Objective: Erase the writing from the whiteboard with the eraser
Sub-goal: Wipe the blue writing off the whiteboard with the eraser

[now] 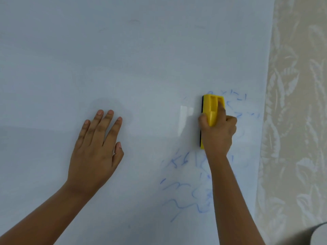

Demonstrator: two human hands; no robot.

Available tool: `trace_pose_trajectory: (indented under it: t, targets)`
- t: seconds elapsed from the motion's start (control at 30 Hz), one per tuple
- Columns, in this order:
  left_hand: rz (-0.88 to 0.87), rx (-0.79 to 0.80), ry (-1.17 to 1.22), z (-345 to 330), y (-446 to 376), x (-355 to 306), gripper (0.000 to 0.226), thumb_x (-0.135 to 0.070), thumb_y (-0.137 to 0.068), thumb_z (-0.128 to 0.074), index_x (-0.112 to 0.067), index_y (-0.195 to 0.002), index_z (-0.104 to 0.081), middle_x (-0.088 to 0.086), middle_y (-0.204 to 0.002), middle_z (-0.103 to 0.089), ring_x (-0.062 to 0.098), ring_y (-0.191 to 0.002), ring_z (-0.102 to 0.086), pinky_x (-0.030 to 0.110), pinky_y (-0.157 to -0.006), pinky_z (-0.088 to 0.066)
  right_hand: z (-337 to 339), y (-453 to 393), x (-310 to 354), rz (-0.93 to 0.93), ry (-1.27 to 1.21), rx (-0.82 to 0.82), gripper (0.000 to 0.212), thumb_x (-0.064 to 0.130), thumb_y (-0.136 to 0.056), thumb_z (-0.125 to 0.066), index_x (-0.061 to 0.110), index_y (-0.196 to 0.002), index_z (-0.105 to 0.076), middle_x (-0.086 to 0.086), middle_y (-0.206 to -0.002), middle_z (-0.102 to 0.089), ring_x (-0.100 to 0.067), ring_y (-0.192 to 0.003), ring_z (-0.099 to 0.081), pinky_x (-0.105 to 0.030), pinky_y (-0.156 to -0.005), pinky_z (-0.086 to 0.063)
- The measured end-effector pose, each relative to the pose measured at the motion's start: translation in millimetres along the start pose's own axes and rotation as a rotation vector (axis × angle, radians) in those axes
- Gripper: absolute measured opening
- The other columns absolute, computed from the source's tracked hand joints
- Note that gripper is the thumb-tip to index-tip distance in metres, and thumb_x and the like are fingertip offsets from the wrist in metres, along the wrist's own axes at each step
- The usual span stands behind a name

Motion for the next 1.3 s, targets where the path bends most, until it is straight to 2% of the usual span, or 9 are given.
trace_pose_trajectory:
  t: [0.23, 0.37, 0.43, 0.63, 0.8, 1.03, 1.17, 1.23, 1.3]
  targets:
    - [-0.011, -0.010, 0.003, -1.2, 1.6, 0.9, 0.048, -0.020, -0.094, -0.033, 0.003, -0.135, -0.047, 0.025, -0.143, -0.042, 0.036, -0.136, -0.033, 0.045, -0.114, -0.019, -14.5, 51.2, 37.5, 0.309, 0.059, 0.053, 0.066, 0.047, -0.073, -0.055, 0.039, -0.135, -0.035, -0.015, -0.109, -0.047, -0.033, -0.095, -0.046, -0.042, -0.068, -0.046]
    - [-0.010, -0.019, -0.009, -1.7, 2.5, -0.3, 0.049, -0.020, -0.094, -0.033, 0.003, -0.135, -0.046, 0.025, -0.142, -0.042, 0.036, -0.136, -0.033, 0.048, -0.113, -0.021, 3.3, 6.5, 1.3, 0.039, 0.023, -0.009, 0.064, 0.044, -0.080, -0.056, 0.033, -0.139, -0.033, -0.013, -0.116, -0.042, -0.033, -0.104, -0.043, -0.045, -0.075, -0.047]
    - [-0.008, -0.014, -0.003, -2.1, 1.9, -1.1, 0.050, -0.020, -0.094, -0.033, 0.004, -0.135, -0.046, 0.026, -0.142, -0.042, 0.036, -0.136, -0.032, 0.047, -0.114, -0.019, -0.9, -5.5, 17.9, 0.024, 0.027, -0.013, 0.064, 0.044, -0.081, -0.055, 0.031, -0.139, -0.033, -0.014, -0.115, -0.042, -0.033, -0.104, -0.043, -0.044, -0.076, -0.046]
    - [-0.014, -0.004, -0.002, -1.0, 1.9, -1.4, 0.050, -0.021, -0.094, -0.033, 0.004, -0.135, -0.045, 0.026, -0.143, -0.040, 0.036, -0.137, -0.030, 0.044, -0.115, -0.015, -19.1, 109.7, 51.1, 0.404, 0.075, 0.103, 0.065, 0.047, -0.069, -0.054, 0.034, -0.132, -0.041, -0.014, -0.102, -0.054, -0.033, -0.082, -0.052, -0.038, -0.064, -0.048]
    - [-0.015, -0.008, -0.006, -2.7, 5.1, -1.5, 0.050, -0.021, -0.094, -0.034, 0.003, -0.136, -0.044, 0.026, -0.144, -0.040, 0.035, -0.138, -0.029, 0.046, -0.116, -0.015, 1.9, 69.9, -15.0, 0.023, 0.029, 0.027, 0.066, 0.037, -0.076, -0.063, 0.033, -0.137, -0.038, -0.015, -0.113, -0.045, -0.031, -0.097, -0.042, -0.050, -0.072, -0.050]
    - [-0.011, -0.010, -0.004, -2.4, 4.9, -3.0, 0.049, -0.021, -0.094, -0.033, 0.004, -0.135, -0.045, 0.026, -0.143, -0.041, 0.037, -0.137, -0.030, 0.046, -0.115, -0.016, -20.8, 174.1, 37.5, 0.391, 0.105, 0.202, 0.066, 0.047, -0.066, -0.055, 0.037, -0.130, -0.042, -0.010, -0.096, -0.056, -0.030, -0.073, -0.054, -0.038, -0.061, -0.047]
    - [-0.014, -0.022, -0.007, -1.0, 4.8, -4.5, 0.048, -0.020, -0.094, -0.034, 0.004, -0.135, -0.046, 0.026, -0.142, -0.042, 0.038, -0.136, -0.033, 0.050, -0.113, -0.021, -0.9, 141.5, -3.3, 0.208, 0.081, 0.094, 0.070, 0.032, -0.065, -0.074, 0.030, -0.130, -0.048, -0.020, -0.099, -0.057, -0.038, -0.078, -0.053, -0.045, -0.064, -0.051]
    - [-0.021, -0.018, -0.012, -1.9, 4.3, -3.3, 0.048, -0.019, -0.094, -0.035, 0.004, -0.135, -0.045, 0.026, -0.143, -0.042, 0.038, -0.136, -0.033, 0.049, -0.114, -0.020, -1.5, 120.0, -5.4, 0.072, 0.030, 0.048, 0.069, 0.030, -0.070, -0.072, 0.030, -0.133, -0.045, -0.019, -0.105, -0.052, -0.036, -0.087, -0.049, -0.049, -0.069, -0.050]
    - [-0.027, -0.024, -0.026, -2.3, 3.8, -1.7, 0.048, -0.018, -0.093, -0.037, 0.004, -0.136, -0.045, 0.026, -0.143, -0.041, 0.038, -0.136, -0.032, 0.048, -0.114, -0.019, -13.2, 132.3, 16.8, 0.124, 0.006, 0.060, 0.067, 0.038, -0.073, -0.064, 0.035, -0.135, -0.040, -0.013, -0.106, -0.048, -0.031, -0.087, -0.046, -0.044, -0.068, -0.051]
Point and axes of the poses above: each hand's wrist, its own y-axis away from the middle knuckle, its own z-axis out of the back of the hand, x = y × z, the point moved 9 cm from there along -y, towards the middle knuckle
